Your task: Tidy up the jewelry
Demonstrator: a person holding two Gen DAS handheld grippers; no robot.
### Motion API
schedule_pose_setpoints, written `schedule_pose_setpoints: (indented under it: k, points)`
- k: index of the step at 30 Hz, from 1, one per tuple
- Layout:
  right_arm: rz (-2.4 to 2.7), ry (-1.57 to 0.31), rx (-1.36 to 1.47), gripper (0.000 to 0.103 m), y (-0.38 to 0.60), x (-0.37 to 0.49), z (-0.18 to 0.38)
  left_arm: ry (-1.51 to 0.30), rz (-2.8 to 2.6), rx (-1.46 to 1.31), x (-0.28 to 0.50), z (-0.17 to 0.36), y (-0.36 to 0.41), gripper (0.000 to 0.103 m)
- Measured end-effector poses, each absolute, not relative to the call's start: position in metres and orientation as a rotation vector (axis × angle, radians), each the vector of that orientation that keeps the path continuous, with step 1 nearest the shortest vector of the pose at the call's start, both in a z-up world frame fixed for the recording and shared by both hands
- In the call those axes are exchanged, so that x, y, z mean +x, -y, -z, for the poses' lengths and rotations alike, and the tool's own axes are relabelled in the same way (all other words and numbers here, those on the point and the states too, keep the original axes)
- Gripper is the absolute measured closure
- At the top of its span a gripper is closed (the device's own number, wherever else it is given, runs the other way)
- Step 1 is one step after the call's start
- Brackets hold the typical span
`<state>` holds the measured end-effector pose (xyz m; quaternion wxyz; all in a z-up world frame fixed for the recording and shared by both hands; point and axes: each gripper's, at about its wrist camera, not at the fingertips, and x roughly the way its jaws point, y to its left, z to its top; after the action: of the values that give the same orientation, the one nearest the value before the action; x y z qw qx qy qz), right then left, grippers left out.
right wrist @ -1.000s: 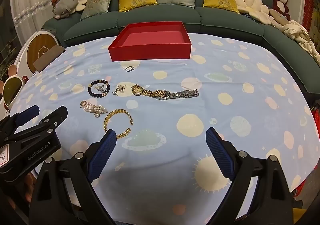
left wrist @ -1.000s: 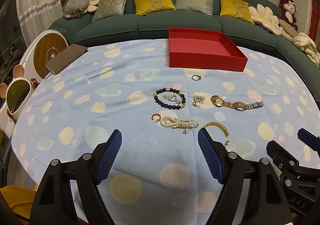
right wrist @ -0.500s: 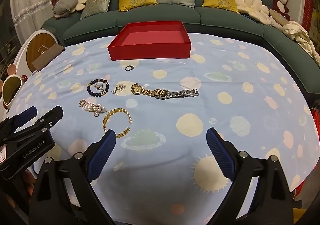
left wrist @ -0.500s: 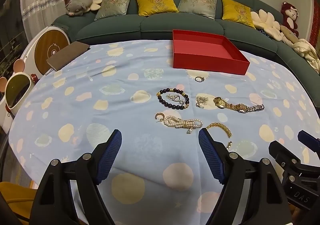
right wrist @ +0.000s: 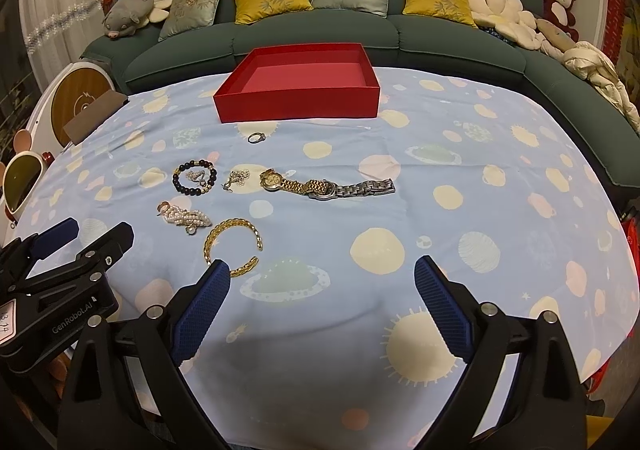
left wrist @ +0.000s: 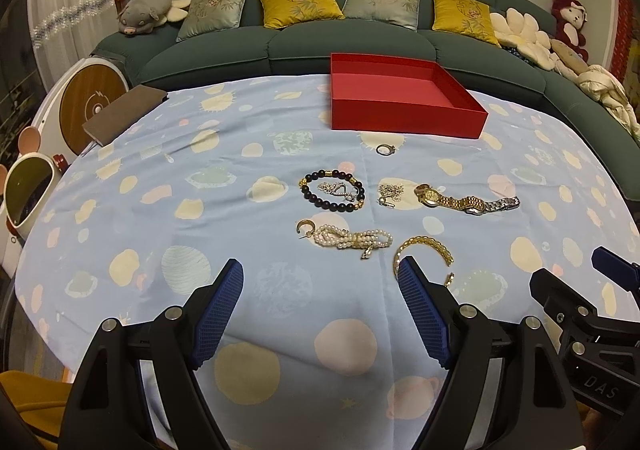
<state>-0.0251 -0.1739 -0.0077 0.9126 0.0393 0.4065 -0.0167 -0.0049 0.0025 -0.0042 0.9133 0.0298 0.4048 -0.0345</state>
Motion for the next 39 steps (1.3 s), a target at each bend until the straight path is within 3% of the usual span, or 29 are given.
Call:
schedule_pose_setpoints:
  k: [39]
  points:
    - [0.031, -0.834, 0.079, 0.012, 0.1733, -0.0248, 0.0075, -0.820, 0.065, 0.062, -0.0040, 0.0007, -0.0022, 0.026]
